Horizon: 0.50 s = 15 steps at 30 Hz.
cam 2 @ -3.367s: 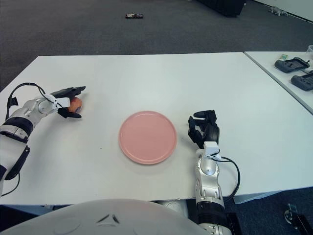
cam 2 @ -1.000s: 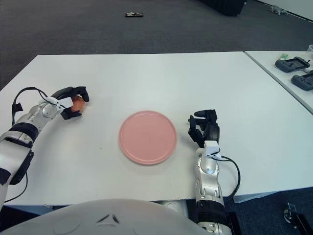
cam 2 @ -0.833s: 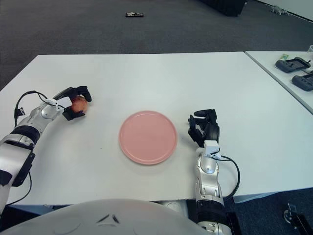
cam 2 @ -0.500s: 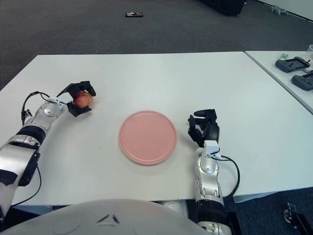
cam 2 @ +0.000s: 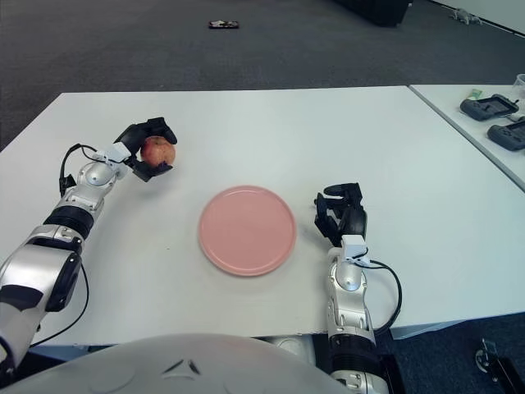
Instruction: Put the apple into the plate.
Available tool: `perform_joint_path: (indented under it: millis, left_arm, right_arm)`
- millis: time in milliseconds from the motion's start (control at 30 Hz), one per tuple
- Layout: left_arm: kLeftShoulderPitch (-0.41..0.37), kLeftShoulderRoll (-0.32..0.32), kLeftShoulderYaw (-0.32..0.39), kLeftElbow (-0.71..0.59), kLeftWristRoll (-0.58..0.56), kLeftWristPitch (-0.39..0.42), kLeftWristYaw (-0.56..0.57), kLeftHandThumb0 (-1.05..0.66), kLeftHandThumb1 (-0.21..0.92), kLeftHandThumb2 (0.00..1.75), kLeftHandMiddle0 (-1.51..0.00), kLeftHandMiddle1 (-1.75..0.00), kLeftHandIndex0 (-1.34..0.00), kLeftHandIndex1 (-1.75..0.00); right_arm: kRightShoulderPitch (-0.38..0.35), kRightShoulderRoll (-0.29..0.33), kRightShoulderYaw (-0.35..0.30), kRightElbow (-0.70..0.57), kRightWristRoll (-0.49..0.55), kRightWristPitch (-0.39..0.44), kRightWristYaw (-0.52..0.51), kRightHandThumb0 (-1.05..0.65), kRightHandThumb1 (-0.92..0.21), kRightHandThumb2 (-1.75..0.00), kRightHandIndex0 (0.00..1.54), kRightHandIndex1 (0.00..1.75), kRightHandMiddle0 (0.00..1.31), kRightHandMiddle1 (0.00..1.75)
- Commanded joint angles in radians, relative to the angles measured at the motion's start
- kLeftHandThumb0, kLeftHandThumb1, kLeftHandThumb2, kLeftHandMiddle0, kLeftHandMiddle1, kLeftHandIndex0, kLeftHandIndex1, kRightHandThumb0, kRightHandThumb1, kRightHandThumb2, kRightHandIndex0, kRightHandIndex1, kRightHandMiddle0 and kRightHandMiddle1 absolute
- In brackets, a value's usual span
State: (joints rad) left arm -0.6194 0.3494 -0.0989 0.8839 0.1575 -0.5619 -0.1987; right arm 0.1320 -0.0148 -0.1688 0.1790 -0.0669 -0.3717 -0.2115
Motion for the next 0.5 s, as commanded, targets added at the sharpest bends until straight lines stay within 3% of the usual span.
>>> perform_joint_path:
  millis: [0, 167, 467]
  left_arm:
    - [0.039, -0.026, 0.001, -0.13, -0.027, 0.022, -0.027, -0.07, 0.24, 1.45, -1.35, -1.75, -1.13, -1.75]
    - [0.125, -0.066, -0.028, -0.372, -0.037, 0.117, -0.063, -0.07, 0.25, 1.44, -1.34, -1.75, -1.13, -1.75]
    - [0.155, -0.079, -0.082, -0.429, -0.024, 0.065, -0.148, -0.07, 0.25, 1.44, -1.32, -1.75, -1.13, -1.75]
  right_arm:
    - [-0.014, -0.006, -0.002, -0.004, -0.004, 0.007, -0.002, -0.34, -0.92, -0.53, 0.51, 1.18, 0.19, 1.75]
    - [-0.015, -0.006, -0.001, -0.002, -0.004, 0.002, -0.004, -0.34, -0.92, -0.53, 0.51, 1.18, 0.19, 1.75]
    - [-0.012, -0.004, 0.0, -0.004, 0.001, -0.004, 0.0, -0.34, -0.92, -0.53, 0.51, 1.18, 0.19, 1.75]
